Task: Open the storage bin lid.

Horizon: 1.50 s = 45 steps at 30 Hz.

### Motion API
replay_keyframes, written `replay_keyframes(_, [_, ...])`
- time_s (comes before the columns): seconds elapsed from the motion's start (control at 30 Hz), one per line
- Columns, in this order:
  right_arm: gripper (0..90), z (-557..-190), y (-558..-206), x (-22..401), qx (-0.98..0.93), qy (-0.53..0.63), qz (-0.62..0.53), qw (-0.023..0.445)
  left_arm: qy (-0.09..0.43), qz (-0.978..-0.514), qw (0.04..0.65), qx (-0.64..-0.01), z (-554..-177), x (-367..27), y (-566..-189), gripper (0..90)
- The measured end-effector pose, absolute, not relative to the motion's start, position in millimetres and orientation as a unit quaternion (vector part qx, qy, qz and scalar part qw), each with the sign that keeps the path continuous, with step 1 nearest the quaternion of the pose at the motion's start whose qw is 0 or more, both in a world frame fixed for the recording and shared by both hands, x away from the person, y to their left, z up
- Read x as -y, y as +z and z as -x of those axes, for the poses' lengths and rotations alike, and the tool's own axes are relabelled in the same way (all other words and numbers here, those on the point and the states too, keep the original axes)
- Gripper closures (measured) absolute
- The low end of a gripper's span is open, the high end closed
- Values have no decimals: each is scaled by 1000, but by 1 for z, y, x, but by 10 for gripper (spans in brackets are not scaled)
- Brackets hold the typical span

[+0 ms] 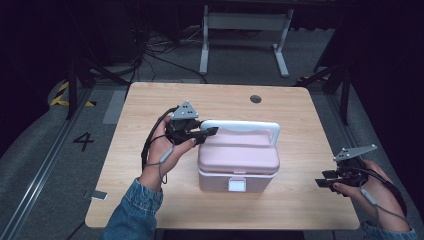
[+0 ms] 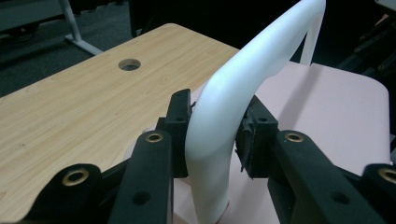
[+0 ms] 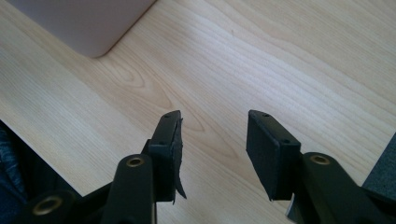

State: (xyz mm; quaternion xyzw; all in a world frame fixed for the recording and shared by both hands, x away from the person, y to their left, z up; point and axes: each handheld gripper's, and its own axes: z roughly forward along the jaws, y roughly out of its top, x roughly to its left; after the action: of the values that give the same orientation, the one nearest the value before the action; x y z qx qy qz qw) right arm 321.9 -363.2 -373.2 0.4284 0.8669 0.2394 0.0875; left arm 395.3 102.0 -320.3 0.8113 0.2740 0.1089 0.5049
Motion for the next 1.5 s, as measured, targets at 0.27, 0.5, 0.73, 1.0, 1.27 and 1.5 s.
replay_keyframes(0.27, [578,-321,-368,360,-864,258,-423,90,107,-815,501,-272,-403,-103,-312,700])
replay_keyframes(0.5, [594,-320,-363,357,-863,286,-406,90,104,-813,501,-276,-411,-104,-307,700])
replay_keyframes(0.73, [642,-318,-354,352,-858,321,-389,98,95,-812,502,-283,-420,-106,-303,694])
replay_keyframes(1.0, [685,-319,-348,342,-853,356,-363,113,89,-807,505,-292,-433,-105,-298,693])
replay_keyframes(1.27, [771,-321,-343,331,-848,393,-337,112,84,-805,503,-303,-445,-104,-296,692])
replay_keyframes(1.5, [884,-322,-337,323,-845,408,-325,118,83,-804,502,-309,-448,-103,-295,689])
